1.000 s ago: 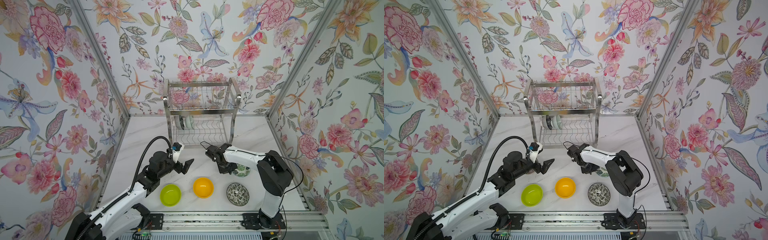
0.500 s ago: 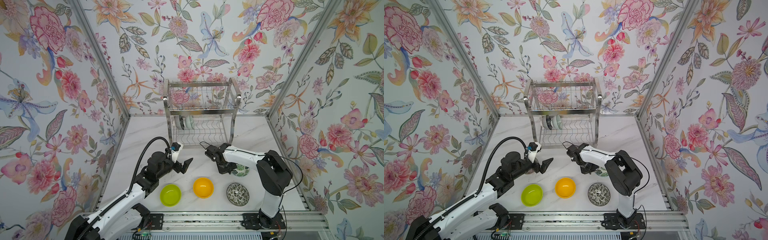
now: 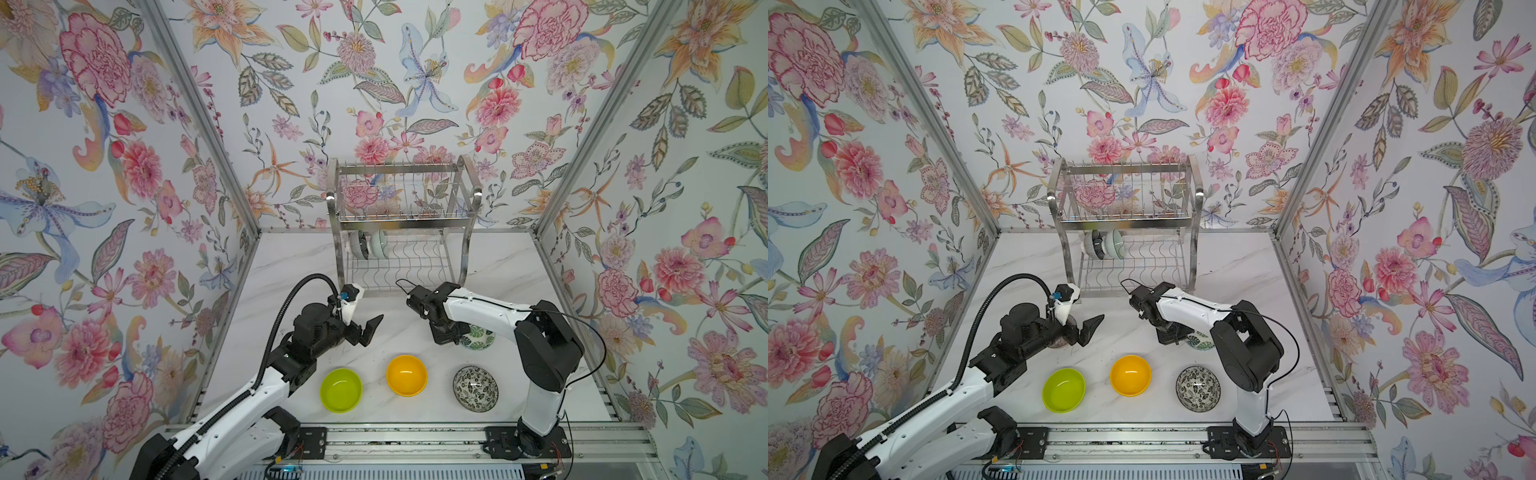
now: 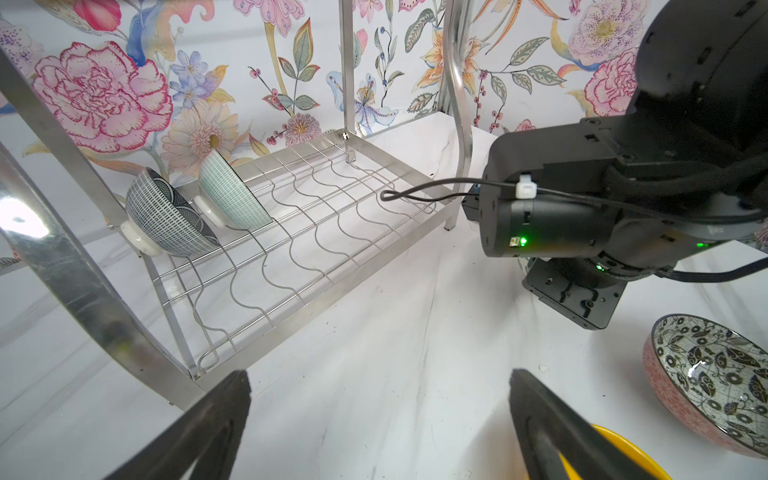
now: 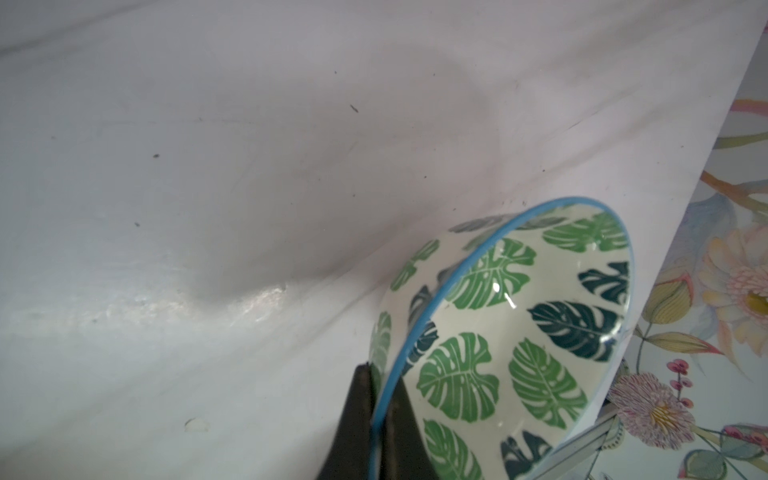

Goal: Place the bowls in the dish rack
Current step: 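Lift and tilt the leaf-print bowl up with the right gripper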

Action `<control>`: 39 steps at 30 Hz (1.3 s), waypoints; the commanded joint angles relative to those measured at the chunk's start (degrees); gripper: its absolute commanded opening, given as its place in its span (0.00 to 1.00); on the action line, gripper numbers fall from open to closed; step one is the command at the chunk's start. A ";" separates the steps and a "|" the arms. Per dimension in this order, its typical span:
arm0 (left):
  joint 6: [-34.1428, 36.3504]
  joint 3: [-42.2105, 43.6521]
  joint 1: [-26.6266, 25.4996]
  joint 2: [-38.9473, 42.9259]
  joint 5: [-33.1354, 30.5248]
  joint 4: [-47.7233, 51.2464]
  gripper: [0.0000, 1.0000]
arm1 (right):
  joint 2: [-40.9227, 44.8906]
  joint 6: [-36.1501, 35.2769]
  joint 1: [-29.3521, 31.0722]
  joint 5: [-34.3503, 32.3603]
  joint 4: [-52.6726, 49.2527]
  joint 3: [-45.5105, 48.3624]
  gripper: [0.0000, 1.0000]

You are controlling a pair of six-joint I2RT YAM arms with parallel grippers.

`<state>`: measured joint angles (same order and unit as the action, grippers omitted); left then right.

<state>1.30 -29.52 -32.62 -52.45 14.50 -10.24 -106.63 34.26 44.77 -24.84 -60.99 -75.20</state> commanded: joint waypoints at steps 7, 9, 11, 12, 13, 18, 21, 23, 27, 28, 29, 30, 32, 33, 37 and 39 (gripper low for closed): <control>0.98 -1.07 0.72 0.61 -1.82 0.92 0.99 | 1.40 0.18 1.32 -0.28 -2.84 -3.62 0.00; 1.03 -0.95 0.80 0.76 -2.15 0.88 0.99 | 1.55 0.14 1.69 -0.34 -2.82 -4.23 0.00; 0.92 -1.07 0.87 0.93 -2.50 0.98 0.99 | 1.61 0.13 2.15 -0.38 -2.84 -4.84 0.00; 0.93 -1.06 0.89 1.03 -2.68 0.95 0.99 | 1.68 0.01 2.38 -0.48 -2.84 -5.25 0.00; 0.90 -1.07 0.96 1.15 -2.77 0.94 0.99 | 1.76 -0.14 2.59 -0.49 -2.78 -5.49 0.00; 0.55 -1.07 1.24 1.47 -3.52 1.01 0.99 | 2.21 -0.69 3.16 0.64 -1.62 -6.69 0.00; 0.41 -1.07 1.39 1.78 -3.87 0.95 0.99 | 2.75 -1.43 3.70 2.93 0.43 -7.48 0.00; 0.29 -1.07 1.48 1.82 -3.96 1.17 0.99 | 3.25 -2.10 3.91 4.62 2.02 -7.88 0.00; 0.68 -1.24 1.60 2.04 -4.22 1.55 0.99 | 4.42 -3.37 4.19 6.91 5.82 -7.96 0.00; 0.72 -1.24 1.60 2.11 -4.38 1.63 0.99 | 4.97 -3.61 4.29 7.80 7.36 -7.73 0.00; 0.79 -1.24 1.68 2.16 -4.48 1.76 0.99 | 5.53 -3.72 4.34 8.76 8.76 -7.47 0.00; 0.93 -1.24 1.72 2.25 -4.65 1.82 0.99 | 6.17 -3.89 4.35 9.90 10.48 -7.06 0.00; 0.90 -1.24 1.87 2.44 -4.96 1.88 0.99 | 7.27 -4.51 4.31 11.52 13.41 -6.34 0.00; 0.90 -1.24 2.01 2.58 -5.09 1.85 0.99 | 7.79 -4.54 4.36 11.92 14.79 -5.97 0.00; 0.92 -1.22 2.56 2.66 -5.27 1.95 0.99 | 10.08 -5.39 4.20 13.93 21.14 -4.07 0.00; 0.81 -1.24 2.67 2.70 -5.36 1.93 0.99 | 11.21 -5.78 4.02 15.13 24.50 -2.85 0.00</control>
<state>1.32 -29.54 -30.63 -50.50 10.02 -8.93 -97.93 30.06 48.77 -11.46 -43.07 -79.68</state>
